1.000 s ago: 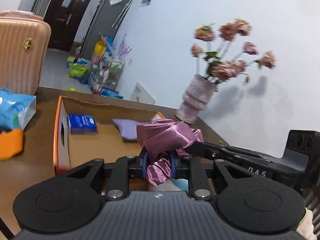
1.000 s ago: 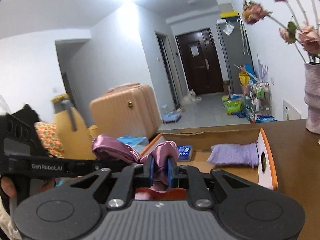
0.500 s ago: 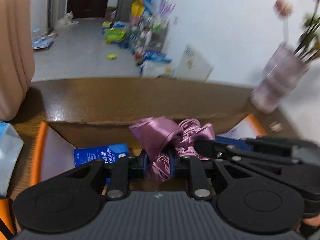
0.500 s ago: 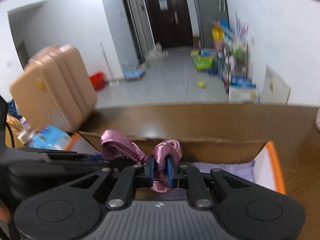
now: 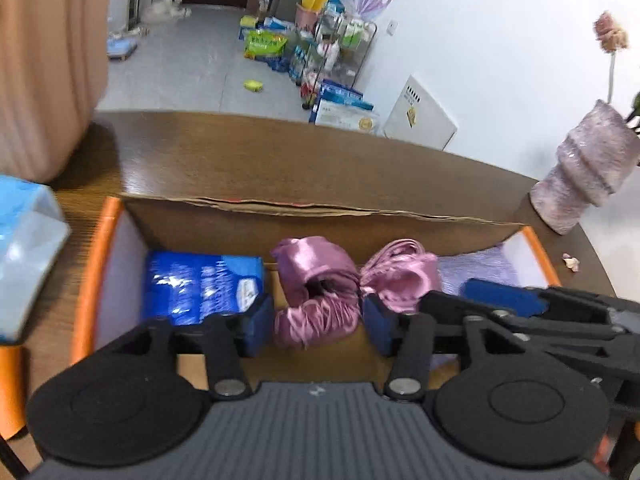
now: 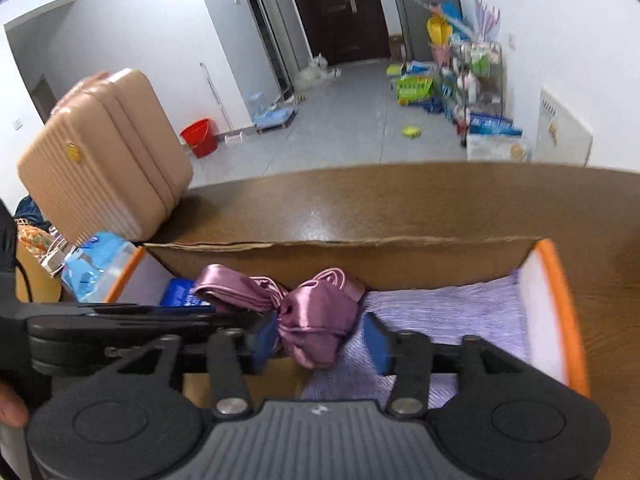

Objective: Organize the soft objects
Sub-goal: 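Carry the pink scrunchie with the right tool into the box and release, then return the right tool to the pile and grasp the white foam wedge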

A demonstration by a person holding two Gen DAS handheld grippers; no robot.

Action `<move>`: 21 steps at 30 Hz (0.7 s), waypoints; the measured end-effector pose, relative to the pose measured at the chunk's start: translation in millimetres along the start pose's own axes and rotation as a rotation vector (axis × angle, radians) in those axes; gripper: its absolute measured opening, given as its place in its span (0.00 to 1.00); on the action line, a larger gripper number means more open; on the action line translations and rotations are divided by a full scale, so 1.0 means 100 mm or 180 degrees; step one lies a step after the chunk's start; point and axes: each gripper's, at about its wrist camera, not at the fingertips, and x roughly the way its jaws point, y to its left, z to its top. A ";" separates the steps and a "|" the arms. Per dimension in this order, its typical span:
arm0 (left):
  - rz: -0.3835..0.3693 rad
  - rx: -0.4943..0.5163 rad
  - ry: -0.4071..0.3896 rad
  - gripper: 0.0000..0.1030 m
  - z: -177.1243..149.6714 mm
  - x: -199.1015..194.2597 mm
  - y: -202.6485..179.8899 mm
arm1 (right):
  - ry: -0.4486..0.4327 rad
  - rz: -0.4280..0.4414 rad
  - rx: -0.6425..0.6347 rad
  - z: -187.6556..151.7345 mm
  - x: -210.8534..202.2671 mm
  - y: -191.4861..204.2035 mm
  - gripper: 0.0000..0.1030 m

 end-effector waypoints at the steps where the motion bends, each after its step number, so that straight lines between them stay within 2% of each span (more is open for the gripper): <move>1: 0.0021 0.0016 -0.0054 0.69 -0.02 -0.10 -0.03 | -0.0031 -0.0038 -0.0023 -0.01 -0.11 0.01 0.59; 3: -0.0041 0.0112 -0.0147 0.71 -0.09 -0.36 -0.09 | -0.0091 -0.0092 -0.0073 -0.03 -0.37 0.06 0.60; 6: 0.0010 0.0210 -0.0140 0.71 -0.18 -0.72 -0.16 | -0.0197 -0.0119 -0.0177 -0.09 -0.77 0.16 0.68; 11: 0.0027 0.0383 -0.0204 0.75 -0.50 -1.34 -0.28 | -0.0297 -0.0167 -0.0308 -0.27 -1.43 0.30 0.72; 13: 0.0058 0.0515 -0.0261 0.76 -0.72 -1.62 -0.32 | -0.0367 -0.0179 -0.0346 -0.39 -1.70 0.32 0.80; 17: -0.0003 0.0660 -0.0450 0.80 -1.24 -2.18 -0.32 | -0.0483 -0.0159 -0.0431 -0.82 -2.26 0.31 0.81; 21: -0.0146 0.0714 -0.0660 0.87 -1.95 -2.63 -0.22 | -0.0642 -0.0021 -0.0440 -1.43 -2.71 0.21 0.83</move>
